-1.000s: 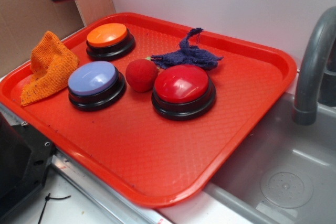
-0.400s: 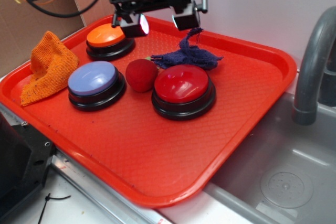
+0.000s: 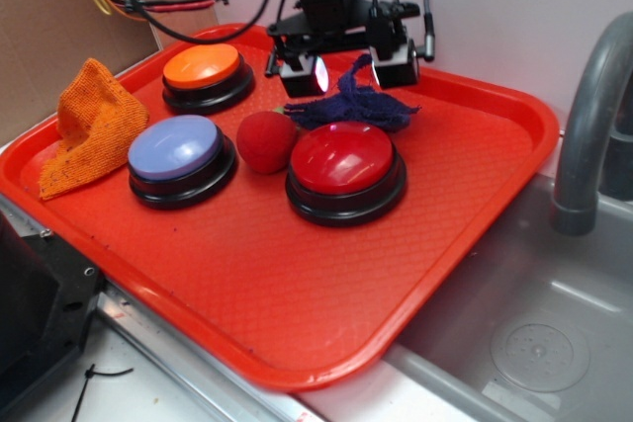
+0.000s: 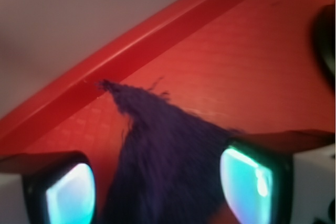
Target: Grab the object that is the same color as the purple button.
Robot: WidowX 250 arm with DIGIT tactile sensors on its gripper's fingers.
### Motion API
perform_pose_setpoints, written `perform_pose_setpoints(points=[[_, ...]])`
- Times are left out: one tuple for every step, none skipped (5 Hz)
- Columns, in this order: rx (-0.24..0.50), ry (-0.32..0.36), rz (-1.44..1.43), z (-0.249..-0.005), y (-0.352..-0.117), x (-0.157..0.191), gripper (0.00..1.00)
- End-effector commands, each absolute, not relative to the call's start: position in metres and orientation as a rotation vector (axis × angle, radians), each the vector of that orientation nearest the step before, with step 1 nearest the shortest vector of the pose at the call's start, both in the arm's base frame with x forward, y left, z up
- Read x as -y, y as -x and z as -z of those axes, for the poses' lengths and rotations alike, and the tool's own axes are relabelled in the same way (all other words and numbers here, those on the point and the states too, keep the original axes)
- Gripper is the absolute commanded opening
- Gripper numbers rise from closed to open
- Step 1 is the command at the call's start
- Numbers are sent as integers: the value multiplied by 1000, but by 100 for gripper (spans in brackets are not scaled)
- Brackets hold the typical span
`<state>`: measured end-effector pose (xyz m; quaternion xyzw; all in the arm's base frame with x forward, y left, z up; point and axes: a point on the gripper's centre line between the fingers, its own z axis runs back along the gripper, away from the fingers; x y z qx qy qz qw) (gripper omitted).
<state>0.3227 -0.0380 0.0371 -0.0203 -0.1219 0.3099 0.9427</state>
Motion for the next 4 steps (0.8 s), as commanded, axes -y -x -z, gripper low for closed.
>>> perform_pose_setpoints(points=[[221, 62, -640, -32, -337, 28, 100], [218, 29, -638, -30, -336, 26, 0], [204, 34, -640, -32, -336, 22, 0], [205, 22, -629, -33, -338, 22, 0]])
